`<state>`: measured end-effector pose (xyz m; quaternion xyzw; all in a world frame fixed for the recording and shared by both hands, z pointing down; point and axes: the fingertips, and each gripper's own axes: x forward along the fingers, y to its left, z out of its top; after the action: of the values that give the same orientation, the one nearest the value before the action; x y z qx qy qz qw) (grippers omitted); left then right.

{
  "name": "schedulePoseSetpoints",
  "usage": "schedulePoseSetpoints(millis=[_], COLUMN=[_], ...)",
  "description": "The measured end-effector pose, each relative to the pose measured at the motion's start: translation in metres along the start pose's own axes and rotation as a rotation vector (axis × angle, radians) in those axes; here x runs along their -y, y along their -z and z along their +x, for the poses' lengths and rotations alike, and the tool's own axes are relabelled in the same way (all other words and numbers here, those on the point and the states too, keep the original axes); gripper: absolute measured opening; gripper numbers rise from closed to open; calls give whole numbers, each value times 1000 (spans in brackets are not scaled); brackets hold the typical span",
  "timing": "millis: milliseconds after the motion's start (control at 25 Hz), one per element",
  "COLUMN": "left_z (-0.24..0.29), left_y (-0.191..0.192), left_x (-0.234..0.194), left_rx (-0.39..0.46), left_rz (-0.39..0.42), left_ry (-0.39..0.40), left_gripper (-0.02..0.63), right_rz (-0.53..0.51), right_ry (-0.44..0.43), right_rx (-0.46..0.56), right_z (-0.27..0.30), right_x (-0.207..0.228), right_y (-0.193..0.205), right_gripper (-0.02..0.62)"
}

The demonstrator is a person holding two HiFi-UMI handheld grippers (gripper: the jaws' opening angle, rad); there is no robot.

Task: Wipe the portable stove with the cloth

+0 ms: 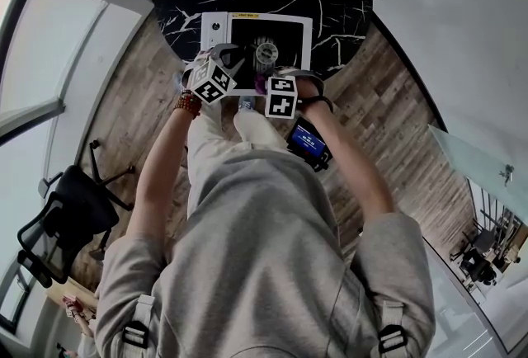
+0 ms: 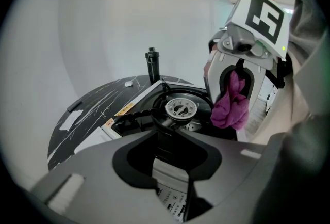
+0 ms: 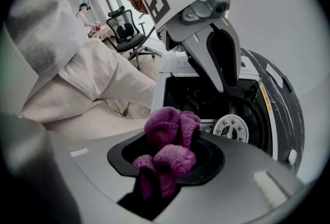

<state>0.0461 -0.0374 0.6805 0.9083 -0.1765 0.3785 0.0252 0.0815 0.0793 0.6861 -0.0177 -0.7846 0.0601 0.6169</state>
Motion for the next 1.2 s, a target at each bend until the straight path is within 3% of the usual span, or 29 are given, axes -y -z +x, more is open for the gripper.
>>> schedulePoseSetpoints(millis=[920,1200], left_z=[0,0], left_y=[-1,-2], left_x=[1,0], left_rx=[9,10], left_rz=[12,16], left_ry=[-12,-15], left_gripper=[100,100], right_rz=[17,88], right_ry=[-29,-26], right_rx=[34,87], right_z=[7,6], right_x=[2,5], right_y=[-30,-36], right_gripper=[170,172])
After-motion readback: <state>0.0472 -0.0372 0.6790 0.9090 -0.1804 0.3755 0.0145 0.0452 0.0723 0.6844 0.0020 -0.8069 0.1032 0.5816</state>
